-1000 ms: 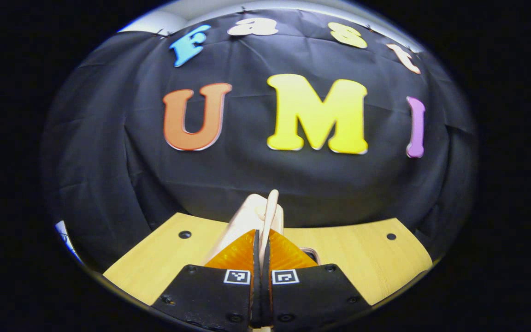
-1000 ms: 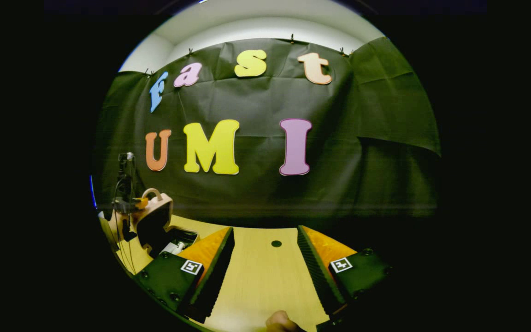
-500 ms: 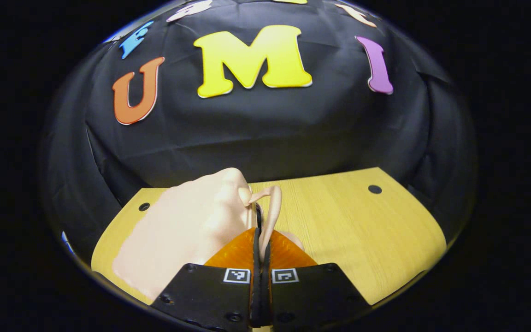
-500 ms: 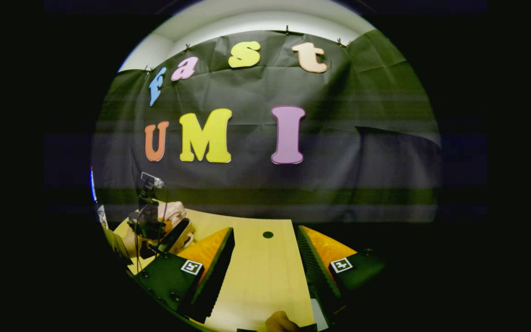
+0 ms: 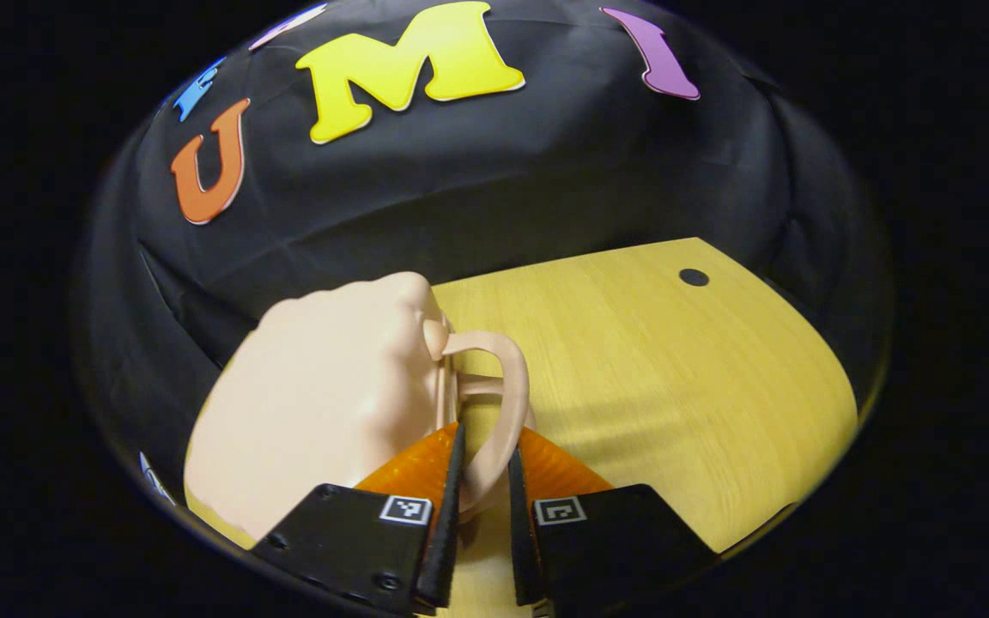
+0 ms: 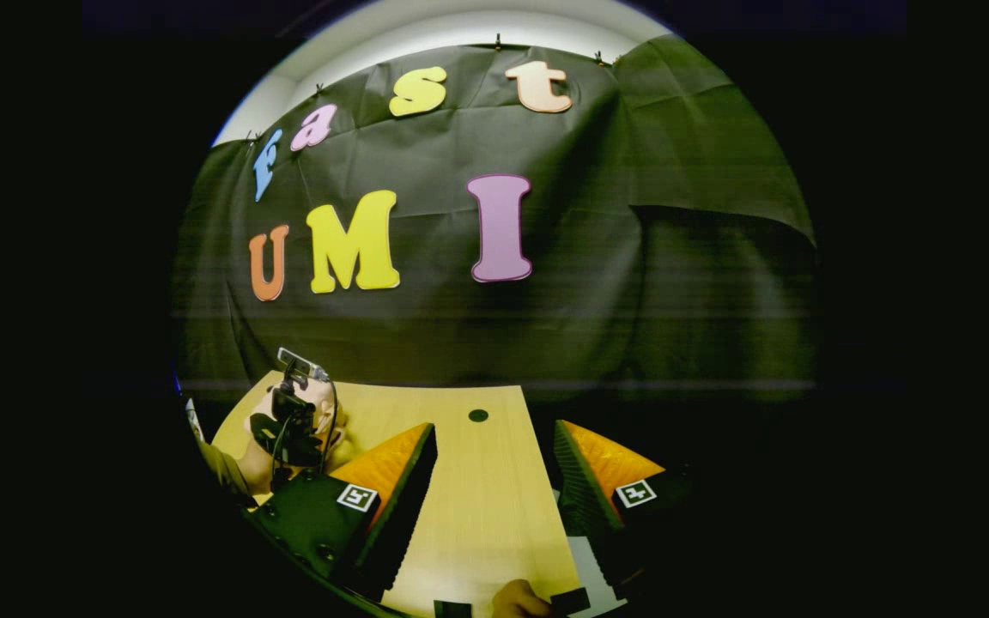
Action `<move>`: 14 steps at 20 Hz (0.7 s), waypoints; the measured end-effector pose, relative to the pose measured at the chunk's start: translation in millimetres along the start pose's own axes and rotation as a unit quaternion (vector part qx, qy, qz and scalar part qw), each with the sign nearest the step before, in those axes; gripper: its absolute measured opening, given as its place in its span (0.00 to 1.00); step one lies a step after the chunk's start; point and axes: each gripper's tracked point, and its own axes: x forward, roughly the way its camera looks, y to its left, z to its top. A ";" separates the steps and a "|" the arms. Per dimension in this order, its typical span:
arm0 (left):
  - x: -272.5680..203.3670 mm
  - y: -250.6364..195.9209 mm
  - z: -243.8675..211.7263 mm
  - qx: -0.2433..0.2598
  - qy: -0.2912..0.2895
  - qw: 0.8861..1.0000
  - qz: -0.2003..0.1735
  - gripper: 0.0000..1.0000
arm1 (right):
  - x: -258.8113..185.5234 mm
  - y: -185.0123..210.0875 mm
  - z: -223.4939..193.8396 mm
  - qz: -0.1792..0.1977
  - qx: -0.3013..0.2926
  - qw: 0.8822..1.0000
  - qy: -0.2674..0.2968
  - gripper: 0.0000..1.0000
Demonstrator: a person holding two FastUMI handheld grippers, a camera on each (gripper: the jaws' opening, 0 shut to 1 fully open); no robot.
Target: First open the suitcase, pack the skin care products into it, and then close the suitcase.
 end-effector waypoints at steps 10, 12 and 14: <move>-104.9 9.6 31.1 -0.060 -0.055 0.994 -0.069 0.92 | 1.4 90.2 18.9 0.036 -0.011 0.999 -0.020 0.82; -139.5 30.0 53.4 -0.056 -0.094 0.992 -0.058 0.88 | 1.5 115.1 24.8 0.045 -0.013 0.999 -0.028 0.82; -174.0 53.5 72.6 -0.064 -0.131 0.988 -0.045 0.92 | 2.7 139.0 29.0 0.056 -0.015 0.998 -0.035 0.82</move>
